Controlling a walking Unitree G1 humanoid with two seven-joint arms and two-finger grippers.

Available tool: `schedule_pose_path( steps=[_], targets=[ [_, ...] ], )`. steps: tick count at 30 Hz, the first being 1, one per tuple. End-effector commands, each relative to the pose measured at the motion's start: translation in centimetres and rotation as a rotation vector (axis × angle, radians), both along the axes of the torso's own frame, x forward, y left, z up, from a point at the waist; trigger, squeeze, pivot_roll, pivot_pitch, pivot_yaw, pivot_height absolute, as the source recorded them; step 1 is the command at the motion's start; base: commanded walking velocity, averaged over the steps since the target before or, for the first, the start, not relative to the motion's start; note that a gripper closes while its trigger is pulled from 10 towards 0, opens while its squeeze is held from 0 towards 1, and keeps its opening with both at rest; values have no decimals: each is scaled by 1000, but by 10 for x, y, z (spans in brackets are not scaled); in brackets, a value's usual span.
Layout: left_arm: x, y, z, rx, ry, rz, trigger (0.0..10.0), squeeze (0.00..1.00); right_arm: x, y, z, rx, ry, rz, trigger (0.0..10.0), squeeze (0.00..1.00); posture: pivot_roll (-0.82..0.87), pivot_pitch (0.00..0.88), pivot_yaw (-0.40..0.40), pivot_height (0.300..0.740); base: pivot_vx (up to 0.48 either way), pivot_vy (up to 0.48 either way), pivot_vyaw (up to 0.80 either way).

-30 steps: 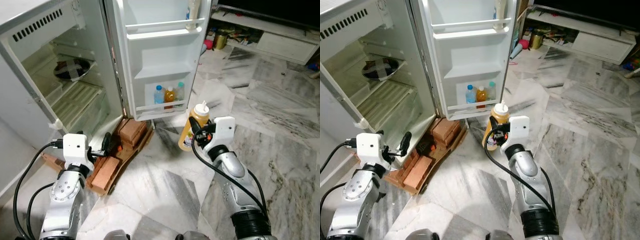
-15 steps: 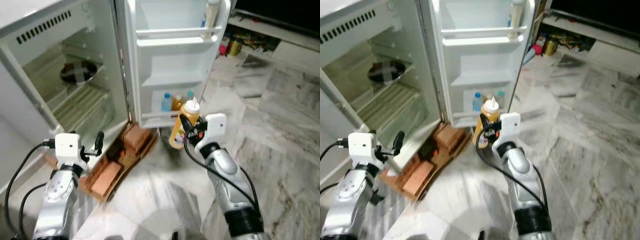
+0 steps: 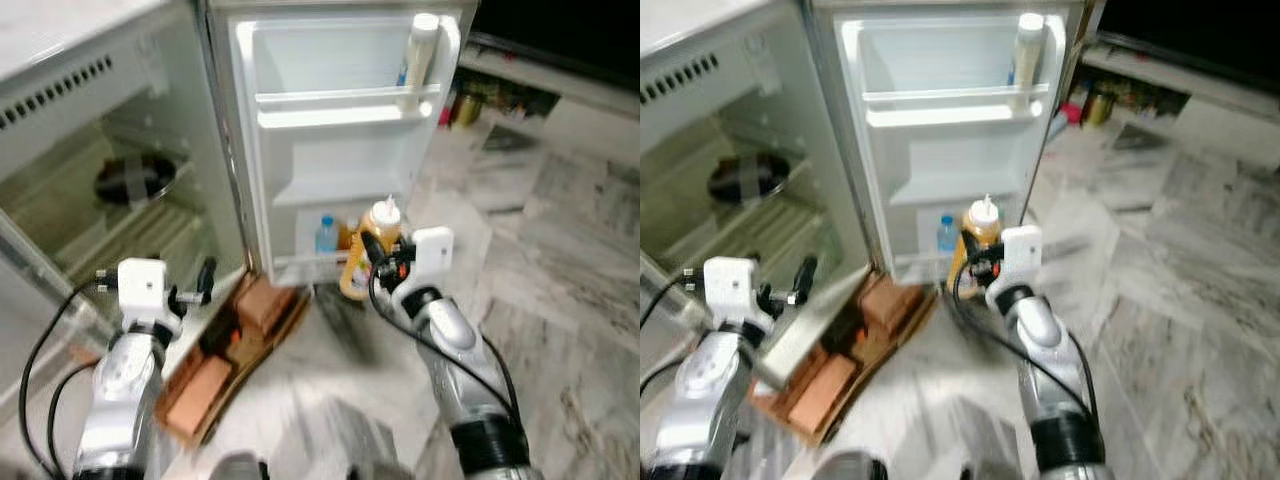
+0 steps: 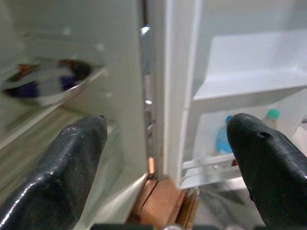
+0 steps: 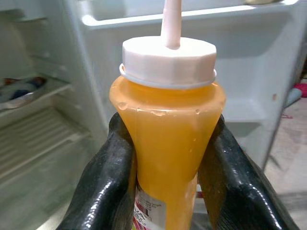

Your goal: Restocking fridge

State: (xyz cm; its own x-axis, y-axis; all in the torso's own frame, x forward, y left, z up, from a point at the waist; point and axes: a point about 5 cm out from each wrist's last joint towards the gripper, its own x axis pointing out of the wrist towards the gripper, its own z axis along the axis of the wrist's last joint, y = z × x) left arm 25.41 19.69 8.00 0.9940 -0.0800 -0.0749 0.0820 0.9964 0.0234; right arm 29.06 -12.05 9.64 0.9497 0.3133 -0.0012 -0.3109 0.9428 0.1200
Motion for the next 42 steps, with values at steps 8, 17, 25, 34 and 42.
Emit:
schedule_pose_path(
  steps=[8, 17, 25, 34, 42],
  targets=[
    [-1, -6, 0, 1, 1, -12, 10000, 0, 1, -6, 3, -32, -24, 2, 10000, 0, 5, 58, -40, 740, 404, 0, 377],
    [-4, -8, -2, 1, 8, -17, 10000, 0, 1, -8, 2, -32, -17, -5, 10000, 0, 4, 63, -40, 740, 398, 0, 0],
    [-3, -9, -3, 7, 13, -17, 10000, 0, -2, -2, -1, -12, 5, 35, 10000, 0, 2, 63, -41, 740, 214, 0, 0],
    [-7, -5, -7, 19, 44, -3, 10000, 0, -6, 2, -4, 1, 29, 78, 10000, 0, 0, 76, -40, 740, 0, 0, 0],
    [-8, -1, -7, 36, 41, 1, 10000, 0, -6, 5, -4, 6, 32, 86, 10000, 0, 2, 76, -41, 740, 0, 412, 0]
  ],
)
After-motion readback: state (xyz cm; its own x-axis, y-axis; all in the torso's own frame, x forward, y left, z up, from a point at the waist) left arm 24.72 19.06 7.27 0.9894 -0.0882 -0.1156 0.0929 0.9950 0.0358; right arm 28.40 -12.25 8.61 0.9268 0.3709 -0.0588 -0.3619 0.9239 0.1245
